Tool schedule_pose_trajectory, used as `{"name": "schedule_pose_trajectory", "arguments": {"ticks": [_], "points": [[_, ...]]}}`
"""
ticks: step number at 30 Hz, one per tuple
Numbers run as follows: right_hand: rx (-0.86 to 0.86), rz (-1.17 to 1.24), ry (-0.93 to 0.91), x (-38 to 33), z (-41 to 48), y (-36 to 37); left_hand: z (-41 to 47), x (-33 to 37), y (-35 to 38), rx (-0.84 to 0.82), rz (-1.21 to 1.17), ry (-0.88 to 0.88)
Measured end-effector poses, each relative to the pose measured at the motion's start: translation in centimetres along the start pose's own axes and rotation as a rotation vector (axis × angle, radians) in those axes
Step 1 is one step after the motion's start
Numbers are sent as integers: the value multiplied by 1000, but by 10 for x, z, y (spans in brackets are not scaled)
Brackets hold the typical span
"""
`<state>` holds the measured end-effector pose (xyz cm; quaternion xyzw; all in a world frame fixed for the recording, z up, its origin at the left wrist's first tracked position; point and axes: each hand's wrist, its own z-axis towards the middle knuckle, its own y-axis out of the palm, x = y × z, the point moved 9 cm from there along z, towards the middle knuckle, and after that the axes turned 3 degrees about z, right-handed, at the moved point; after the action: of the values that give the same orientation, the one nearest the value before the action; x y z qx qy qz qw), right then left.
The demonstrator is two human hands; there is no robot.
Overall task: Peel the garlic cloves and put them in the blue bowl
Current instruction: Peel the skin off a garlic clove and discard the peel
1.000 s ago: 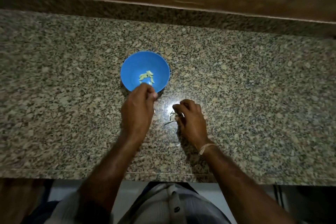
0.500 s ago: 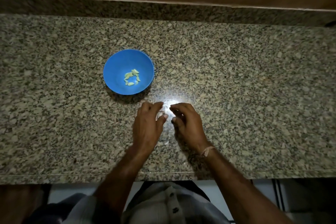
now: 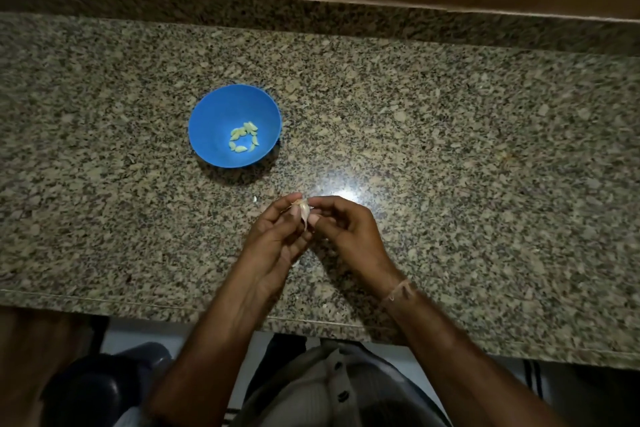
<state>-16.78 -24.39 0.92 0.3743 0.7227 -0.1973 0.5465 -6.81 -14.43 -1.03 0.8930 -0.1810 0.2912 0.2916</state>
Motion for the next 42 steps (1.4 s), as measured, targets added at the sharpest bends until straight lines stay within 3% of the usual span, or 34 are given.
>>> {"name": "schedule_pose_trajectory", "arguments": {"ticks": [8, 21, 24, 30, 34, 42], "points": [[7, -84, -91, -34, -15, -6, -20, 9, 15, -5, -2, 106], [25, -401, -164, -43, -25, -9, -38, 20, 12, 137, 397, 365], [51, -343, -166, -42, -28, -8, -39, 23, 10, 163, 421, 398], [-24, -337, -102, -35, -19, -7, -42, 28, 12, 135, 523, 433], [-5, -468, -193, -40, -18, -5, -43, 25, 14, 110, 526, 422], [-19, -752, -363, -33, -16, 13, -30, 6, 2, 225, 490, 329]]}}
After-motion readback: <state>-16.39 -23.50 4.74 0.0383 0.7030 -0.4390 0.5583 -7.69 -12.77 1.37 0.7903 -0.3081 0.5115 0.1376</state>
